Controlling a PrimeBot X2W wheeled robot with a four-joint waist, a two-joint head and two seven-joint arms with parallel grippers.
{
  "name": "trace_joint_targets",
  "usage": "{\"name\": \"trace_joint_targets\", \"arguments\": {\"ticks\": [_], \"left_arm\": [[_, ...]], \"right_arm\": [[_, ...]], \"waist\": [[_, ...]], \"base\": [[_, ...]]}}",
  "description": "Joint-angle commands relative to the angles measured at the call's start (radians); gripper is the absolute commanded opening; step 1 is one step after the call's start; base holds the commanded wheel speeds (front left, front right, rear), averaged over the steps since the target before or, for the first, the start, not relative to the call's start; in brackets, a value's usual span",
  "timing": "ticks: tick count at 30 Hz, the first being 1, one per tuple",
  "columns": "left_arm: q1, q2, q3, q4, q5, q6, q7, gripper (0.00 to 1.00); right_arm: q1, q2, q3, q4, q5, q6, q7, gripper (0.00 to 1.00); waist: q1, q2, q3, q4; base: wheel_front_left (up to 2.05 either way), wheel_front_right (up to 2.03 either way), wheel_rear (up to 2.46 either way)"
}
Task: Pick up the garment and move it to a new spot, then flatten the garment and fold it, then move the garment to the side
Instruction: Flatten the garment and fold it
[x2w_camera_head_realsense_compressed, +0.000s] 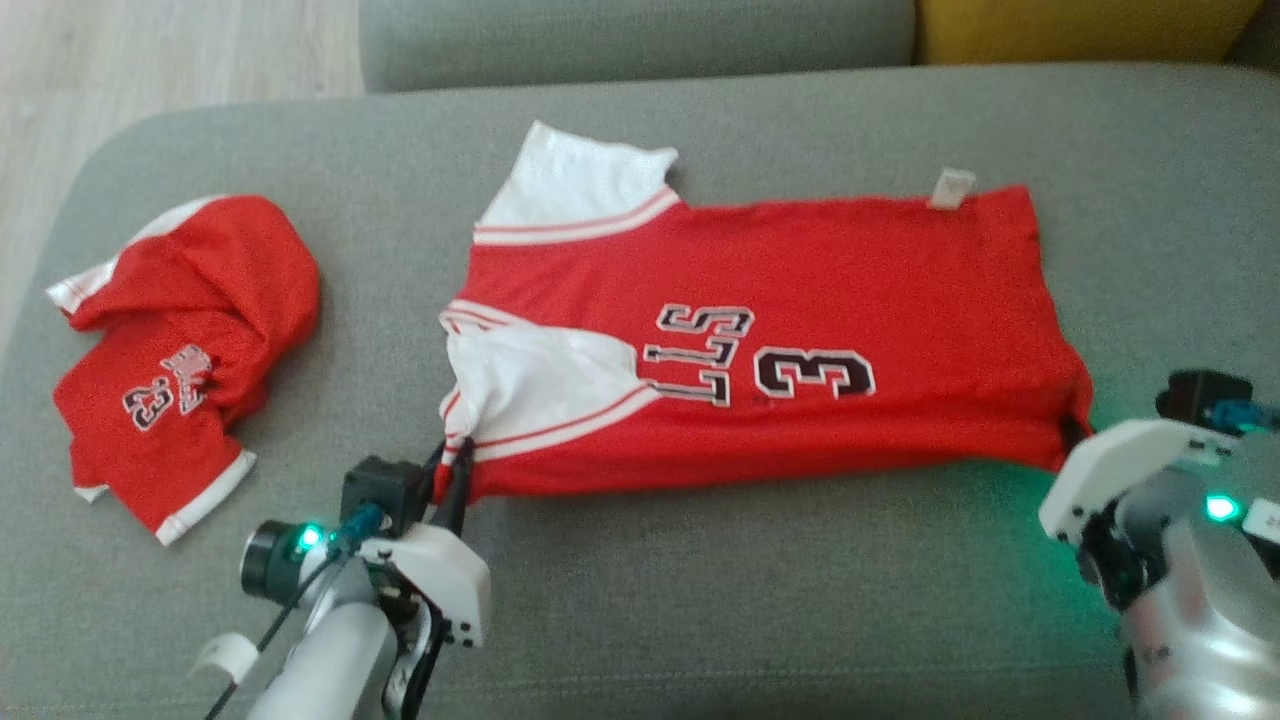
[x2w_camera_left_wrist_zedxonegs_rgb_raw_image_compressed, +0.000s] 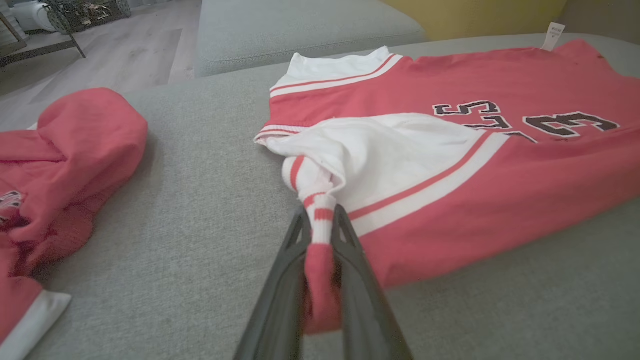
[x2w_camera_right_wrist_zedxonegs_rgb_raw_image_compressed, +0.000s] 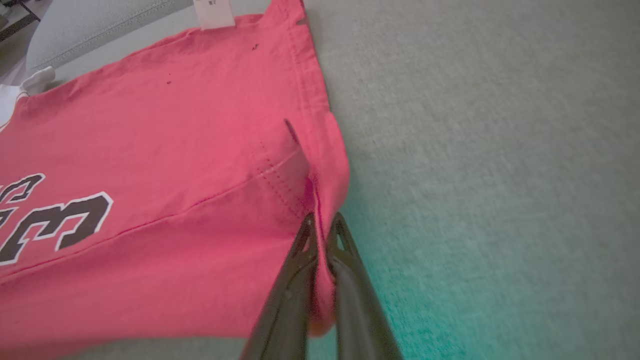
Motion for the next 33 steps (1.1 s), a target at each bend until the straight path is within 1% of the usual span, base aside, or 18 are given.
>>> {"name": "trace_joint_targets", "arguments": {"ticks": [1,4,10,16,21,22,23,24,25,29,33], "left_arm": [[-0.018,0.038,0.030,-0.035,-0.004,-0.002,0.003,0.00],[0.004,0.048,0.016,-0.047,-0.003,-0.010,0.021,0.00],[0.077,0.080,-0.010,-0.109,-0.012,-0.026,0.090,0.00],[0.136,0.105,-0.023,-0.166,-0.027,-0.025,0.154,0.00],[0.151,0.101,-0.029,-0.197,-0.031,-0.007,0.170,0.00],[0.152,0.101,-0.029,-0.200,-0.031,-0.004,0.171,0.00],[0.153,0.099,-0.028,-0.202,-0.033,-0.001,0.173,0.28],[0.153,0.098,-0.027,-0.204,-0.035,0.004,0.174,0.82],[0.152,0.098,-0.022,-0.208,-0.036,0.011,0.170,1.00],[0.141,0.101,0.000,-0.227,-0.044,0.036,0.157,1.00],[0.120,0.101,0.037,-0.257,-0.053,0.072,0.125,1.00]], "right_arm": [[0.016,-0.026,0.026,-0.060,0.015,0.007,0.021,0.00],[0.057,-0.034,0.037,-0.104,0.035,0.007,0.060,0.00],[0.195,-0.055,0.057,-0.275,0.093,0.007,0.190,0.00],[0.303,-0.052,0.050,-0.436,0.117,0.007,0.293,0.00],[0.340,-0.028,0.038,-0.525,0.115,0.007,0.345,0.00],[0.343,-0.024,0.032,-0.541,0.111,0.007,0.343,0.03],[0.346,-0.020,0.024,-0.553,0.105,0.007,0.340,0.87],[0.348,-0.015,0.018,-0.564,0.100,0.007,0.342,1.00],[0.347,-0.009,0.012,-0.576,0.098,0.007,0.341,1.00],[0.340,0.007,-0.026,-0.630,0.073,0.007,0.313,1.00],[0.334,0.026,-0.050,-0.688,0.066,0.007,0.266,1.00]], "waist": [[0.0000,0.0000,-0.034,0.000],[0.0000,0.0000,-0.055,-0.004],[0.0000,0.0000,-0.086,-0.016],[0.0000,0.0000,-0.100,-0.032],[0.0000,0.0000,-0.093,-0.039],[0.0000,0.0000,-0.091,-0.039],[0.0000,0.0000,-0.089,-0.038],[0.0000,0.0000,-0.088,-0.038],[0.0000,0.0000,-0.086,-0.038],[0.0000,0.0000,-0.077,-0.035],[0.0000,0.0000,-0.071,-0.031]], "base": [[0.00,0.00,0.00],[0.00,0.00,0.00],[0.00,0.00,0.00],[0.00,0.00,0.00],[0.00,0.00,0.00],[0.00,0.00,0.00],[0.00,0.00,0.00],[0.00,0.00,0.00],[0.00,0.00,0.00],[0.00,0.00,0.00],[0.00,0.00,0.00]]}}
